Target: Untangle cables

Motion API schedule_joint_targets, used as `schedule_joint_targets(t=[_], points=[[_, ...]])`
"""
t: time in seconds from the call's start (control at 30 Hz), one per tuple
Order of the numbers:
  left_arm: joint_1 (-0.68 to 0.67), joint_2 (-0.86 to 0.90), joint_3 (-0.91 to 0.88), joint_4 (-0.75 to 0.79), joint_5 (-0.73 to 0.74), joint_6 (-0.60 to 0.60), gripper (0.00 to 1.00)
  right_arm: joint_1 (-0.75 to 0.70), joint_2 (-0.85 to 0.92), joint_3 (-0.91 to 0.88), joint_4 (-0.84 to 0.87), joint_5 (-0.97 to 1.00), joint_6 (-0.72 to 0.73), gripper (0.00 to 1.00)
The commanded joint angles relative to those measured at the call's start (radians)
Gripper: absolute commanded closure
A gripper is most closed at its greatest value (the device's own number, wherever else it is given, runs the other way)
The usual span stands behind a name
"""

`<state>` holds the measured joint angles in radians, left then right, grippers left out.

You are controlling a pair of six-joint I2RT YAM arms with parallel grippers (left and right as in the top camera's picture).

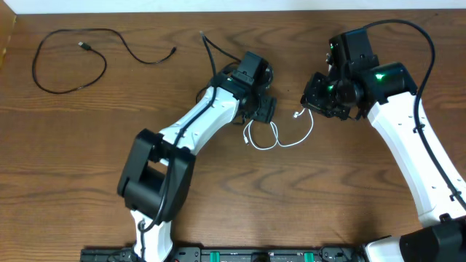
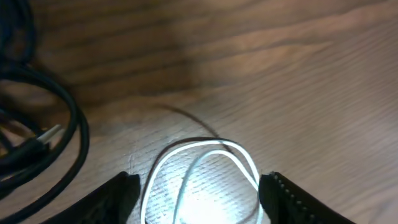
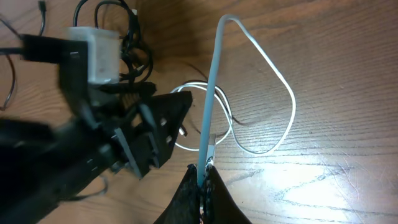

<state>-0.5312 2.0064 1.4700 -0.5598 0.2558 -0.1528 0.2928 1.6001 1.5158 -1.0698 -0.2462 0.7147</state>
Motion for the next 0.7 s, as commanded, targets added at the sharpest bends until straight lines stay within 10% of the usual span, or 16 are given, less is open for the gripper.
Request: schedule_joint_targets(t=[0.0, 0.67], points=[[0.002, 0.032, 0.002, 0.005, 0.019, 0.022, 0.36, -0.004, 0.000, 0.000, -0.002, 0.009, -0.017, 0.99], [0.002, 0.035, 0.002, -0.016, 0.058, 0.018, 0.57, -0.003, 0.000, 0.000, -0.005, 0.009, -0.017, 0.98]])
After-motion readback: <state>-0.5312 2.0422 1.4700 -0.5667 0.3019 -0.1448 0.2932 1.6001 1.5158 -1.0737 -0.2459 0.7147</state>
